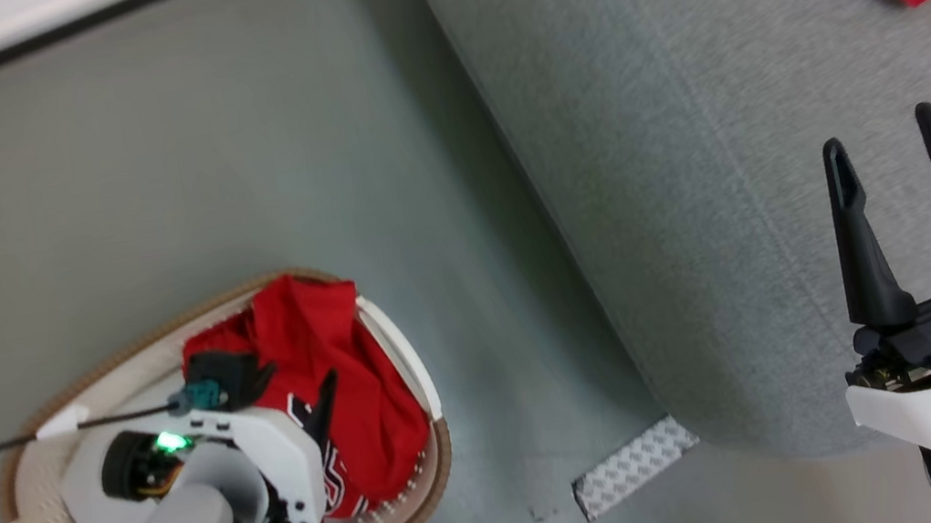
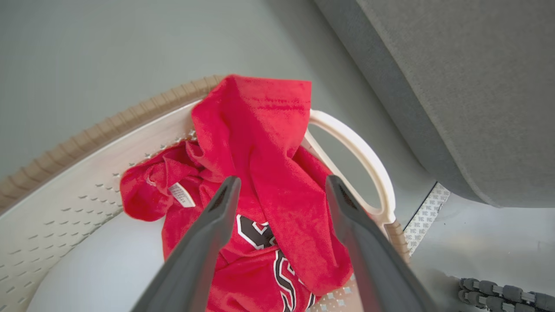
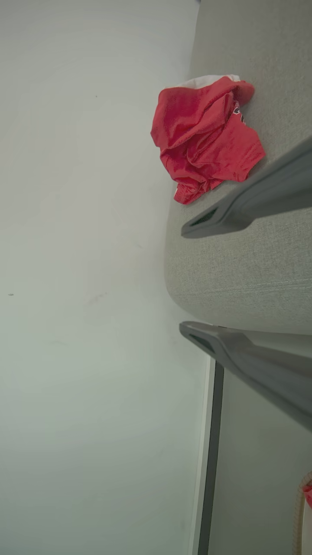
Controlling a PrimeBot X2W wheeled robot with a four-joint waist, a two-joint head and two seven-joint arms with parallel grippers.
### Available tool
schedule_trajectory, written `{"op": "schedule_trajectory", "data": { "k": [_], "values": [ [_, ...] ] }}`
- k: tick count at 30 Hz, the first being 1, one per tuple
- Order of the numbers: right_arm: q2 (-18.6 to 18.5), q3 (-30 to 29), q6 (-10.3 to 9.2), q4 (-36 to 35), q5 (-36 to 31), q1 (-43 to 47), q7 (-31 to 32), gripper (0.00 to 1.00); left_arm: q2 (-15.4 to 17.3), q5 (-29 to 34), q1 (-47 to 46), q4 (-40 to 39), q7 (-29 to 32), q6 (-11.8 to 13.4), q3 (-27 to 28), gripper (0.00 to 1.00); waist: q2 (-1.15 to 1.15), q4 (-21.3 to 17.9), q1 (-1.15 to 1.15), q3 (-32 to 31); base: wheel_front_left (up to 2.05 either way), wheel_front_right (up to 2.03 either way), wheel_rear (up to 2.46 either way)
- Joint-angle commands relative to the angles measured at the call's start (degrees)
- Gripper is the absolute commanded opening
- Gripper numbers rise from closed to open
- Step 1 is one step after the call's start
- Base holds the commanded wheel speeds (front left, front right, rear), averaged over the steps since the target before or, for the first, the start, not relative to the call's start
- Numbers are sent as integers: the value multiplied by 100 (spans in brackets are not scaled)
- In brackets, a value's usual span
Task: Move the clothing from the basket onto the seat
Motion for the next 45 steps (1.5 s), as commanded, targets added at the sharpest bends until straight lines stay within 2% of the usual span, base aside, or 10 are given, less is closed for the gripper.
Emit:
{"op": "schedule_trajectory", "data": {
  "k": [1, 7, 12, 23, 31, 39, 41, 43, 44, 45],
  "values": [
    [15, -26, -17, -105, 66, -70, -15, 100, -3, -20, -207, 142, 5, 7, -40, 100, 0, 29, -2, 435, 0, 0, 0],
    [13, -19, -17, -283, 40, -59, -15, 100, -24, 5, -586, 579, -165, 17, -77, 100, 0, 132, -2, 686, 0, 0, 0],
    [13, -90, -17, -432, 26, -41, -15, 100, -73, 20, -968, 965, -391, 178, -30, 100, 0, 201, -2, 894, 0, 0, 0],
    [13, -79, -17, -587, -54, -40, -15, 100, -225, 26, -1675, 1520, -756, 102, -136, 100, 0, 365, -2, 1254, 6, 6, 6],
    [14, -91, -17, -762, -296, 88, -15, 100, -283, -68, -1906, 1696, -992, 3, -431, 100, 0, 547, -2, 1400, 13, 13, 13],
    [15, -136, -17, -838, -372, 156, -15, 100, -292, -522, -2006, 1354, -1146, 9, -952, 100, 0, 673, -2, 1477, 2, 2, 2],
    [14, -127, -17, -833, -383, 118, -15, 100, -265, -668, -2017, 1274, -1174, 9, -1106, 50, 0, 689, -2, 1486, 0, 0, 0],
    [14, -119, -17, -830, -396, 83, -15, 100, -243, -788, -2012, 1173, -1176, 8, -1265, 15, 0, 700, -2, 1492, 0, 0, 0],
    [14, -118, -17, -827, -404, 70, -15, 100, -217, -851, -2019, 1135, -1186, 8, -1342, 0, 0, 703, -2, 1493, 0, 0, 0],
    [14, -119, -17, -823, -408, 62, -15, 100, -196, -914, -2029, 1102, -1194, 8, -1429, 0, 0, 706, -2, 1494, 0, 0, 0]
  ]
}}
